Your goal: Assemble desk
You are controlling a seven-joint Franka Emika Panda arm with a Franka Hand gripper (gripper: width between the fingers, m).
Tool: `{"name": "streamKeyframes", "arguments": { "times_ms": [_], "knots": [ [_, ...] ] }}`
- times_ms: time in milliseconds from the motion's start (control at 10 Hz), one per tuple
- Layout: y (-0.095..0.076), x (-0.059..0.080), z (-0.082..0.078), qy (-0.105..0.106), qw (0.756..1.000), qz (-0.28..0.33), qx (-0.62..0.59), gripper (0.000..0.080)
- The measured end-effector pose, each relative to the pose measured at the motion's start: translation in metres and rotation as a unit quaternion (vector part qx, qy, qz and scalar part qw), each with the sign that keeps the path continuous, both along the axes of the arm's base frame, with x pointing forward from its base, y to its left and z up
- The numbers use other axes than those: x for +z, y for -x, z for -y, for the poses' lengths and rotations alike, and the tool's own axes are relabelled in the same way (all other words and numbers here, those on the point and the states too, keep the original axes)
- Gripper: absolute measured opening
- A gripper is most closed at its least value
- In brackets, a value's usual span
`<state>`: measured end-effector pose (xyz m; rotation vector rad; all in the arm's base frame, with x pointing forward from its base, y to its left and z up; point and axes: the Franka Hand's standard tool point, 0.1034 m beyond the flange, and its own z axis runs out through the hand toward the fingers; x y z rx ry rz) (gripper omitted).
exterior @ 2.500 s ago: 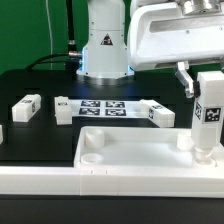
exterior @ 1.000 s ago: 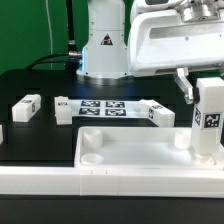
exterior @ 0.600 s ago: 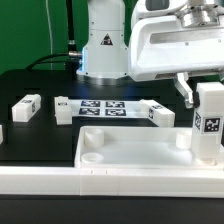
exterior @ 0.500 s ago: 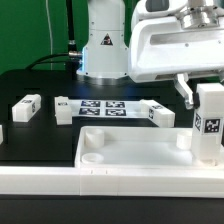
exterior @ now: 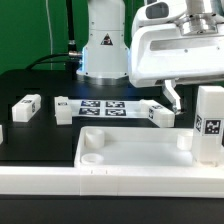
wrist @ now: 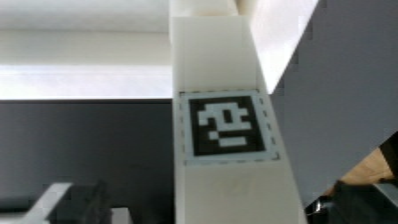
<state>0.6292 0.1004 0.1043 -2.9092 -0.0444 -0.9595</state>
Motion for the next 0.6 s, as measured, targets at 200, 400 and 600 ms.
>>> {"name": "streamKeyframes", "arguments": {
  "times_ms": [200, 400, 600],
  "knots": [
    [0.000, 0.000, 0.002, -0.001, 1.000, -0.006, -0.001, 0.0640],
    [-0.002, 0.014, 0.004, -0.003, 1.000, -0.014, 0.000, 0.0648],
    [-0.007, 0.028, 0.009, -0.006, 1.000, -0.027, -0.001, 0.0649]
  ]
}}
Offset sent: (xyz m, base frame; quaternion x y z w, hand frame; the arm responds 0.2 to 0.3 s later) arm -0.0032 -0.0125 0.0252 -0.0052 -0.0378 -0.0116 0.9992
